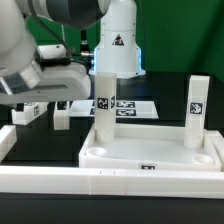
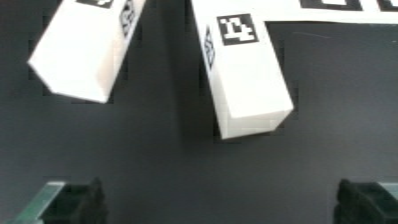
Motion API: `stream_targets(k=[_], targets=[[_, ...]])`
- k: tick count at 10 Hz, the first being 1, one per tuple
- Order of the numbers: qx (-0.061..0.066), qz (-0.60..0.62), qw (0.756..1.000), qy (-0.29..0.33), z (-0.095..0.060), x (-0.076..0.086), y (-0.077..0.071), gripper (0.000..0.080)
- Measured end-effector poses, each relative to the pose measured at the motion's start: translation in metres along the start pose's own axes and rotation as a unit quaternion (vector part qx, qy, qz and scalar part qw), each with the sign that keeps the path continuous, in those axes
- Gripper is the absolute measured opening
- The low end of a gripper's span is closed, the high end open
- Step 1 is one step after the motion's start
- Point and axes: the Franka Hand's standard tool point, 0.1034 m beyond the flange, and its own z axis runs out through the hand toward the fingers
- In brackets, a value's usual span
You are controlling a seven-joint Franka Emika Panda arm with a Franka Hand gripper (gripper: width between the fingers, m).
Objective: Assemble desk
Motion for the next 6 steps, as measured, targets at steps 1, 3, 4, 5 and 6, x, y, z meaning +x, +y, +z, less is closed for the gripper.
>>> stream_targets(k=[1, 3, 4, 5, 6], targets=[[0.0, 0.0, 1.0, 0.001, -0.001, 0.0, 0.001, 0.0648], [0.01, -0.003, 1.0, -0.005, -0.001, -0.003, 0.005, 0.0648], [0.026, 0.009, 1.0, -0.009, -0.004, -0.007, 0.021, 0.0648], [0.031, 0.022, 0.999, -0.011, 0.005, -0.01, 0.027, 0.0648], [0.038, 0.04, 0.998, -0.024, 0.019, -0.018, 0.023, 0.0648]])
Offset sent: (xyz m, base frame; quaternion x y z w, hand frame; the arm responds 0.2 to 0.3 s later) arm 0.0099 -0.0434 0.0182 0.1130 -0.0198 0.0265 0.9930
